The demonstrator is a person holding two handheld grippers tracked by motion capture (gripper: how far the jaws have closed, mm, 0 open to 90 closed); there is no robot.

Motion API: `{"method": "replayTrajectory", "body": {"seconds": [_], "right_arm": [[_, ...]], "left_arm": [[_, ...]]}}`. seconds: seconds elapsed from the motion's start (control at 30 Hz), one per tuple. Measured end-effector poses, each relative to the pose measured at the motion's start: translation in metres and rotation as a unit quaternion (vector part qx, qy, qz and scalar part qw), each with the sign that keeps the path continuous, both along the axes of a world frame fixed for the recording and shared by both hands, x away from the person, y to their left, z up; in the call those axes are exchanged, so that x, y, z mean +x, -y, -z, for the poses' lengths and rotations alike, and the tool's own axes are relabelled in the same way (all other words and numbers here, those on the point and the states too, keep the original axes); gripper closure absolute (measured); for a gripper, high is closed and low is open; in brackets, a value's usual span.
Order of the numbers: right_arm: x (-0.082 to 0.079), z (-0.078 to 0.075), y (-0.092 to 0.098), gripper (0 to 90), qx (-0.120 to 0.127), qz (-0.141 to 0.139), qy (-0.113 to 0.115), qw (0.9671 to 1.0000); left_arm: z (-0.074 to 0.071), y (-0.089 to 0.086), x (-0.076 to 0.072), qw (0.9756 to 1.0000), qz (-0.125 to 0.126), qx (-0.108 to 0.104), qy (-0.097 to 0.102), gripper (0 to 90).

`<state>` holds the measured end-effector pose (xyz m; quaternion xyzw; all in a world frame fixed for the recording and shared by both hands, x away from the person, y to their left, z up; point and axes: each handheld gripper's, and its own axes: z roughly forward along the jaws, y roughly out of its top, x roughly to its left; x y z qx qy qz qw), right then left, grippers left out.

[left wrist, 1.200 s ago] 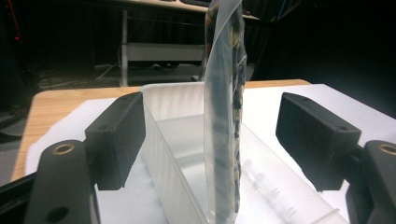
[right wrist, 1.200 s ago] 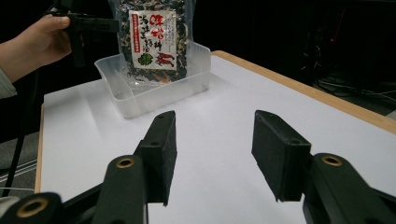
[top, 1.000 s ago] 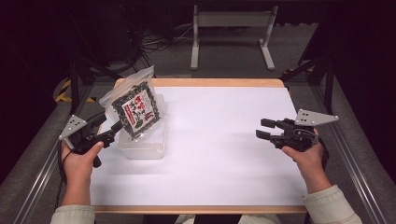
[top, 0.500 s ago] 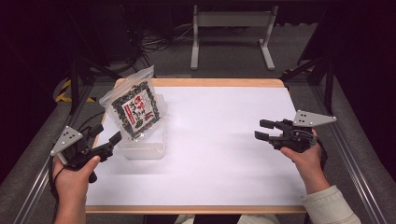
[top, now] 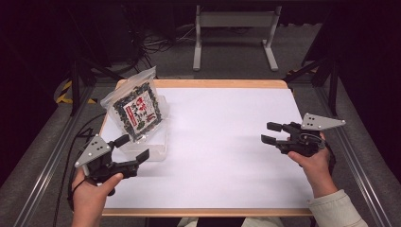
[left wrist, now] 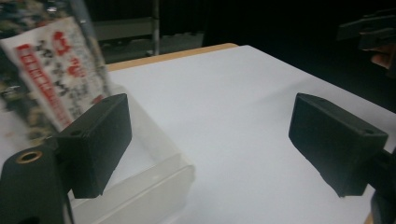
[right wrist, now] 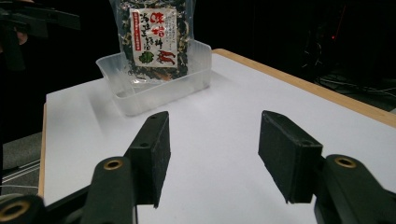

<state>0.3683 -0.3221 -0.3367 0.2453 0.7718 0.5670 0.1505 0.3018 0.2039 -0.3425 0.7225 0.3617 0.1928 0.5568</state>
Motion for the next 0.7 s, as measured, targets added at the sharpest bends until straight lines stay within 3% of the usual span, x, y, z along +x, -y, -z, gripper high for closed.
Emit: {"method": "replayTrajectory", "body": {"seconds": [0.1,0.23,0.33,0.43,0.7], "right_arm": [[-0.001,0.002,0.003,42.5,0.003,0.003,-0.002,1.0],[-0.003,0.007,0.009,40.5,0.002,0.008,-0.004,1.0],[-0.003,0.012,0.014,39.4,0.004,0.013,-0.007,0.9999],[-0.003,0.015,0.017,38.8,0.006,0.016,-0.009,0.9998],[-0.004,0.025,0.022,37.1,0.006,0.022,-0.014,0.9996]], "left_arm": [[0.0,0.011,0.003,0.9998,0.01,0.017,0.006,12.1],[0.002,0.028,0.009,0.9995,0.031,0.008,0.007,9.4],[0.012,0.044,0.017,0.9987,0.047,0.001,0.017,8.7],[0.023,0.058,0.025,0.9981,0.059,-0.009,0.015,8.4],[0.045,0.087,0.036,0.997,0.076,-0.004,0.011,6.1]]}}
